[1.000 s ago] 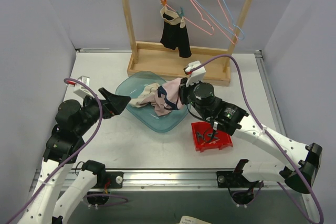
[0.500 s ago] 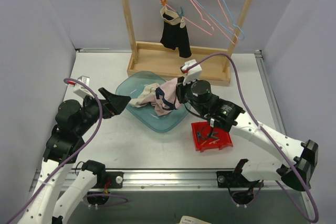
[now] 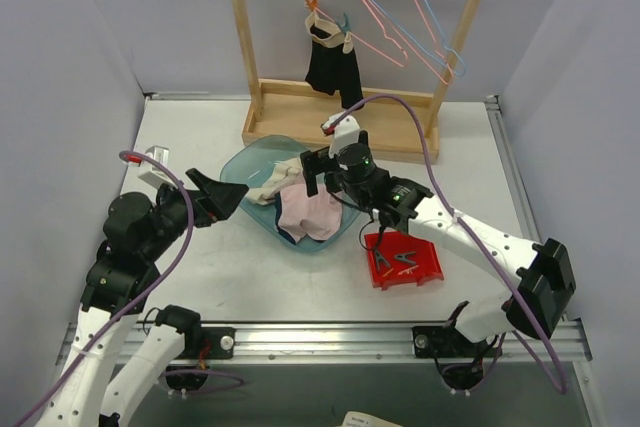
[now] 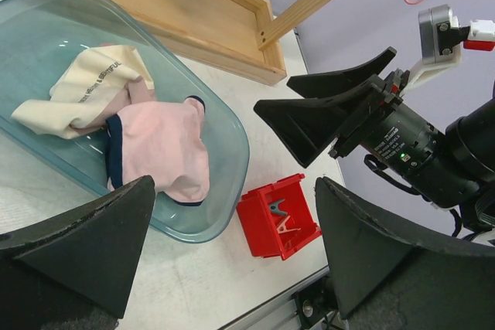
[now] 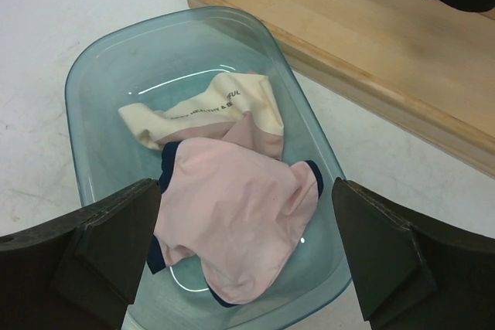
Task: Remove the underwear clipped to the hanger
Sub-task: Place the underwear in the bin.
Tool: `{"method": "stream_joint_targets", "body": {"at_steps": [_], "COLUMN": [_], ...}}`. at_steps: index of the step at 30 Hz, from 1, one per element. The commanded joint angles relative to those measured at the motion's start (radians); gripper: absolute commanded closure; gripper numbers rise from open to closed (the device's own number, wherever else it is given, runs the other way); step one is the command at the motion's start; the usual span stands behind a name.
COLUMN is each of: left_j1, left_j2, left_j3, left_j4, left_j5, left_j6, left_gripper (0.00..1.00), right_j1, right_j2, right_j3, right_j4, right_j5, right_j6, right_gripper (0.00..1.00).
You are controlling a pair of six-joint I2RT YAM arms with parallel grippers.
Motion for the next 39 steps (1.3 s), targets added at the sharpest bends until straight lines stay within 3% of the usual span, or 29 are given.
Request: {"method": "stream_joint_targets", "body": {"at_steps": [1, 13, 16, 20, 22, 25, 27, 30, 32, 33, 34, 35, 36, 39], "left_j1": [0.007, 0.007, 0.007, 0.007, 0.007, 0.004, 0.001, -0.008, -0.01, -0.013, -0.014, -0.014, -0.016, -0.022], "left_j2": [-0.011, 0.0, 0.012, 0.099, 0.188, 0.32, 0.36, 0.363, 0.339, 0.331, 0.322, 0.319, 0.317, 0.308], "left_j3": [0.024, 0.007, 0.004, -0.013, -0.004, 0.043, 0.047, -0.005, -0.039, -0.048, -0.051, -0.05, -0.048, -0.054], "left_j4": [0.018, 0.049, 0.071, 0.147, 0.157, 0.114, 0.13, 0.247, 0.32, 0.342, 0.371, 0.377, 0.382, 0.396], "left_j5": [0.005, 0.027, 0.056, 0.158, 0.181, 0.192, 0.232, 0.301, 0.323, 0.329, 0.341, 0.347, 0.352, 0.361], "left_j6": [0.017, 0.009, 0.02, 0.028, 0.041, 0.074, 0.075, 0.042, 0.012, 0.0, -0.006, -0.009, -0.009, -0.006], "left_gripper": [0.06, 0.06, 0.06, 0.06, 0.06, 0.06, 0.0, 0.19, 0.3, 0.42, 0.47, 0.55, 0.71, 0.91], "right_j1": [-0.012, -0.029, -0.041, -0.13, -0.217, -0.266, -0.265, -0.263, -0.265, -0.268, -0.271, -0.272, -0.274, -0.277], "right_j2": [-0.034, -0.086, -0.116, -0.184, -0.204, -0.207, -0.225, -0.294, -0.348, -0.374, -0.379, -0.383, -0.382, -0.35], "right_j3": [0.037, -0.017, -0.054, -0.101, -0.106, -0.111, -0.161, -0.258, -0.281, -0.285, -0.281, -0.276, -0.27, -0.246], "right_j4": [0.037, 0.025, 0.017, 0.011, -0.013, -0.075, -0.11, -0.101, -0.099, -0.096, -0.09, -0.087, -0.087, -0.011], "right_j5": [0.042, 0.063, 0.142, 0.18, 0.118, 0.071, 0.047, 0.028, 0.066, 0.085, 0.118, 0.139, 0.154, 0.168], "right_j6": [0.007, -0.001, 0.037, 0.117, 0.143, 0.18, 0.199, 0.208, 0.209, 0.211, 0.208, 0.206, 0.2, 0.171], "right_gripper": [0.0, 0.04, 0.03, 0.02, 0.02, 0.07, 0.12, 0.25, 0.48, 0.6, 0.84, 0.97, 1.0, 1.0]}}
